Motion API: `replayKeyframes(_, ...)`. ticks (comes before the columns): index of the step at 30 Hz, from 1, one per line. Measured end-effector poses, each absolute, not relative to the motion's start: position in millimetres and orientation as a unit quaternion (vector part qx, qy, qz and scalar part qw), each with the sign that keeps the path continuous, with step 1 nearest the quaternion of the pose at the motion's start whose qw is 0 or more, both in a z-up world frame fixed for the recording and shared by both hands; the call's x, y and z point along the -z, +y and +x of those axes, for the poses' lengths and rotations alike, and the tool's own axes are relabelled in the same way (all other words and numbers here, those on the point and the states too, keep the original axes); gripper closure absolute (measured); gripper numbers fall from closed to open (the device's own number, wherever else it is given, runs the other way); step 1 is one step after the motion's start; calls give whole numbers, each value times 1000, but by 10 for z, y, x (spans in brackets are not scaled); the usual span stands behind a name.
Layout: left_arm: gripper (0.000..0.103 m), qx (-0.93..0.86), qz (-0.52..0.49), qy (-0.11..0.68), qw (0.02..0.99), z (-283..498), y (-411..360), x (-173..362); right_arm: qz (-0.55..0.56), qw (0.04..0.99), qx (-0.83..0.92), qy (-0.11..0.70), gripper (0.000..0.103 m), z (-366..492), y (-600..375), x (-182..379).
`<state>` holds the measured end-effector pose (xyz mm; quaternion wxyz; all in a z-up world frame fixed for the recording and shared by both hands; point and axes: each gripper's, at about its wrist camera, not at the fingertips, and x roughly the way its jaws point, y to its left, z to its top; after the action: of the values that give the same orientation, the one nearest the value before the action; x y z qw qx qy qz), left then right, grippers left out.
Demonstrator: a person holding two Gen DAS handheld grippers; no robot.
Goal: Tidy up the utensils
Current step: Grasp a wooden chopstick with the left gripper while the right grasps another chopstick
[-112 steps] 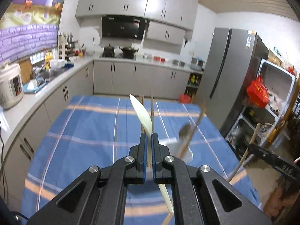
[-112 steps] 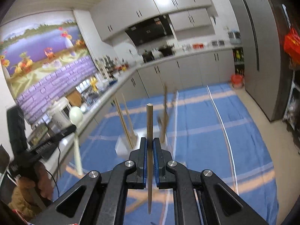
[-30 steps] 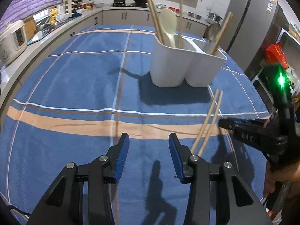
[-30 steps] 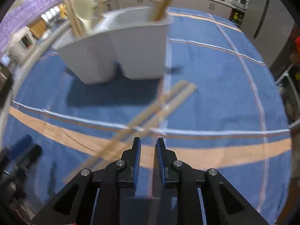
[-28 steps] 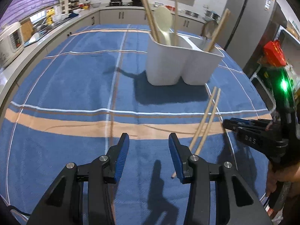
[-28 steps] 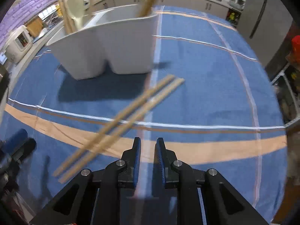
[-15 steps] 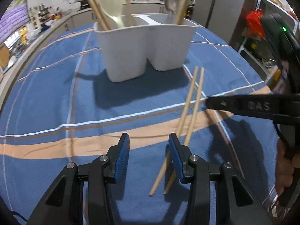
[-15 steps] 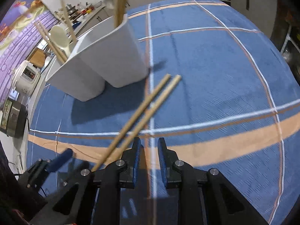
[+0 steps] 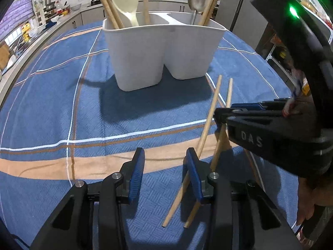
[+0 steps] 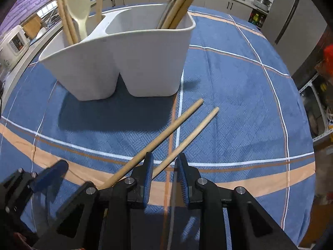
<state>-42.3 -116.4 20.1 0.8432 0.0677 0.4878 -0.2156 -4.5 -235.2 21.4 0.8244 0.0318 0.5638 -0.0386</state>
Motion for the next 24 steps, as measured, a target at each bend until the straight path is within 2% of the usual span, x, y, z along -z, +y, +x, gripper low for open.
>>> replayKeyframes(11, 63, 250, 47, 495, 831, -495, -1222, -246, 17, 827, 48, 560, 77, -349, -2671, -218)
replayKeyframes(20, 63, 256, 153, 484, 822, -531, -1722, -178, 48, 825, 73, 558, 77, -838, -3149, -227)
replayKeyframes(21, 65, 256, 152, 488, 821, -519, -1755, -180, 50, 825, 75, 557, 77, -869, -3191, -225)
replayKeyframes(23, 94, 252, 148, 491, 820, -497, -1796, -188, 57, 826, 76, 555, 77, -929, -3253, -220)
replayKeyframes(24, 97, 253, 141, 498, 817, -485, -1808, -190, 61, 829, 74, 551, 77, -972, -3269, -223)
